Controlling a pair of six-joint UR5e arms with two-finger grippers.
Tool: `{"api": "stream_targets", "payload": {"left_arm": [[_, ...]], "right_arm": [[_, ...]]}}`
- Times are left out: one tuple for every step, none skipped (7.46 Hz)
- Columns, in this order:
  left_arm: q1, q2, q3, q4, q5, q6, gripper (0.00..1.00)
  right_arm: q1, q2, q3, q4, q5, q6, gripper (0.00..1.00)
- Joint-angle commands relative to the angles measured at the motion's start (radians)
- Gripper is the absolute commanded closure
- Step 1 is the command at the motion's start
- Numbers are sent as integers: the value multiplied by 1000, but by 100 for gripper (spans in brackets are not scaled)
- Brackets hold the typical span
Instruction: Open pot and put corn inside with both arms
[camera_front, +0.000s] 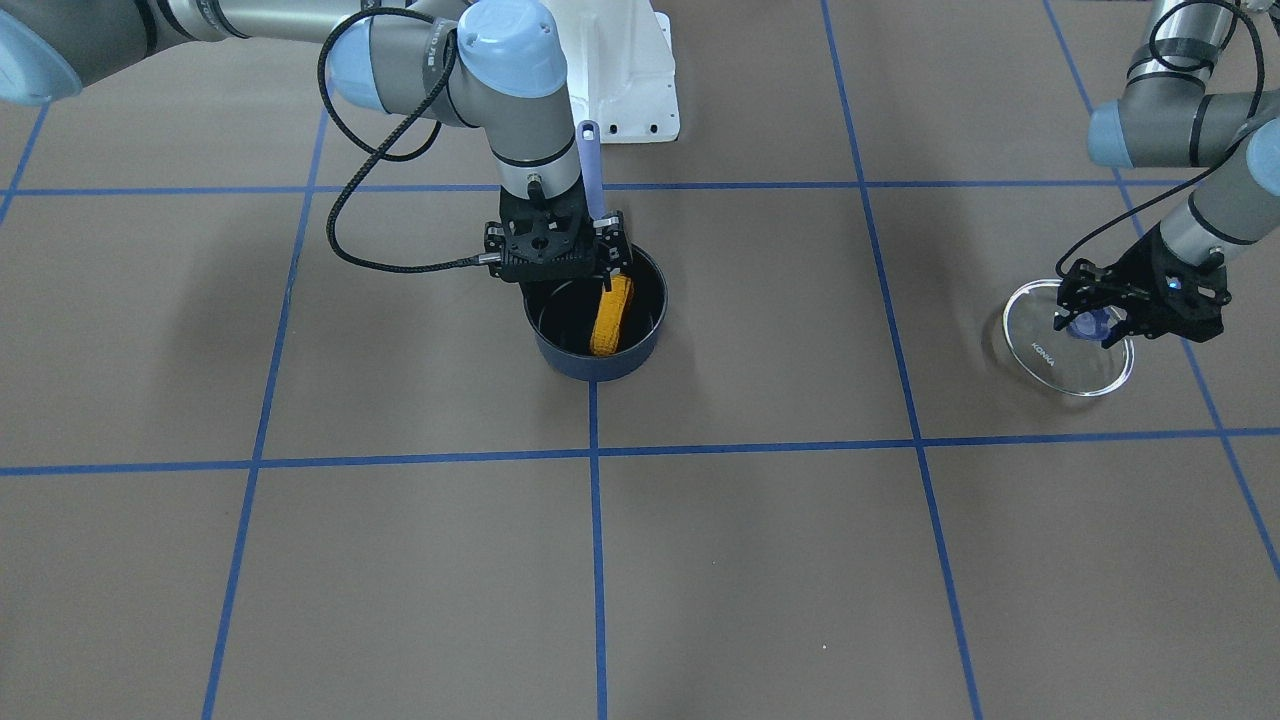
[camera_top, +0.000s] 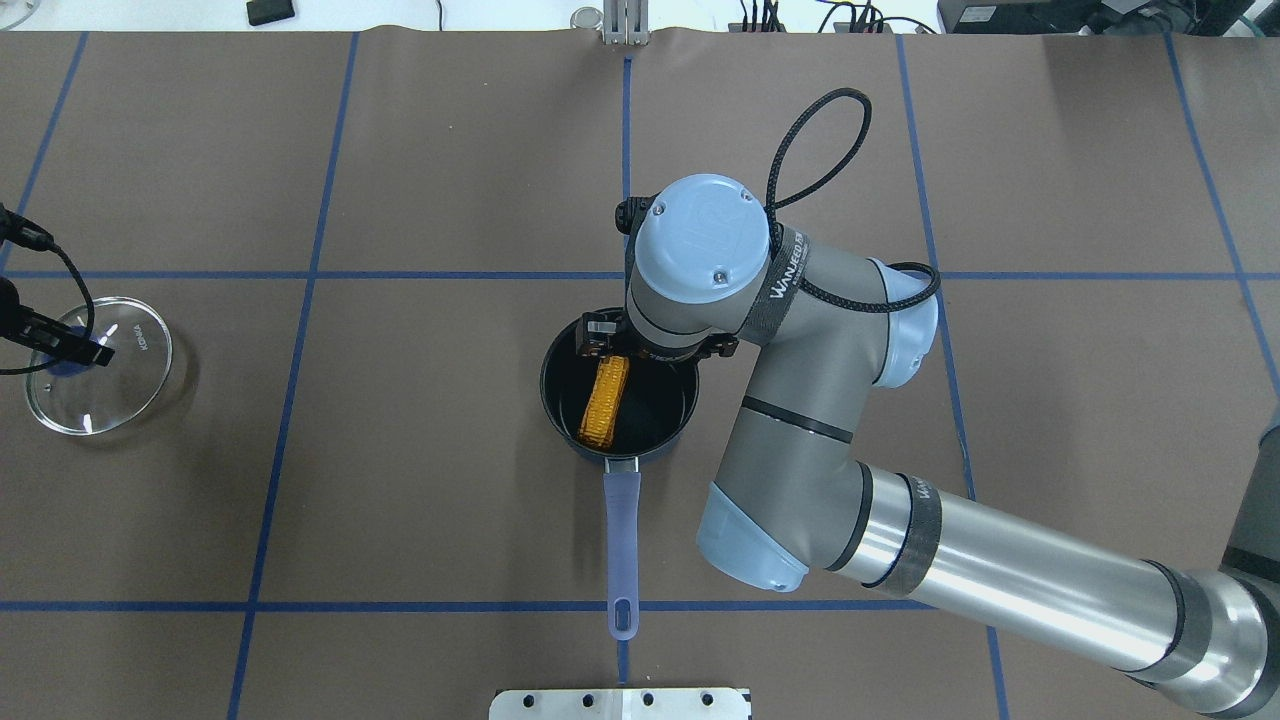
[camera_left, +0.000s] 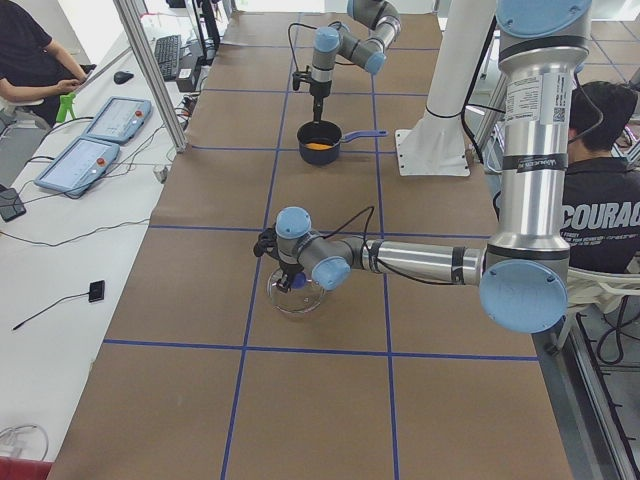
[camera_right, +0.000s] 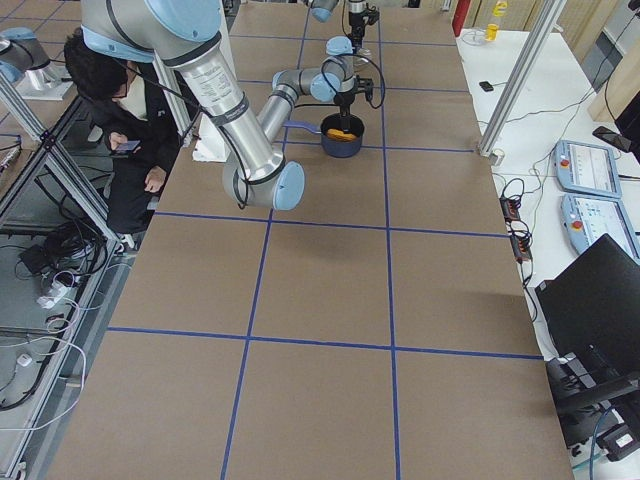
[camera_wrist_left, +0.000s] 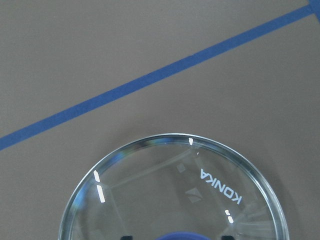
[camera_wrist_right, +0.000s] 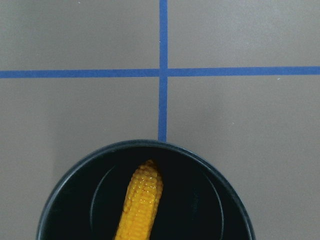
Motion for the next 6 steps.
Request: {"api": "stream_targets", "payload": {"left_arm": [[1,-2,1,-1,11,0,41],[1,-3,6,-1,11,0,41],[1,-9,12,-1,11,0,41],[1,-14,17,-2,12,0,41],[1,-14,18,-2,12,0,41],[1,-14,21,-2,12,2,39]], "right_arm": [[0,-1,-1,5,-1,-1,0],[1,-1,0,5,1,-3,0],[1,-1,0,5,1,-3,0],[1,-1,0,6,1,-3,0],[1,-1,-1,5,1,-3,0],[1,-1,0,5,1,-3,0]]}}
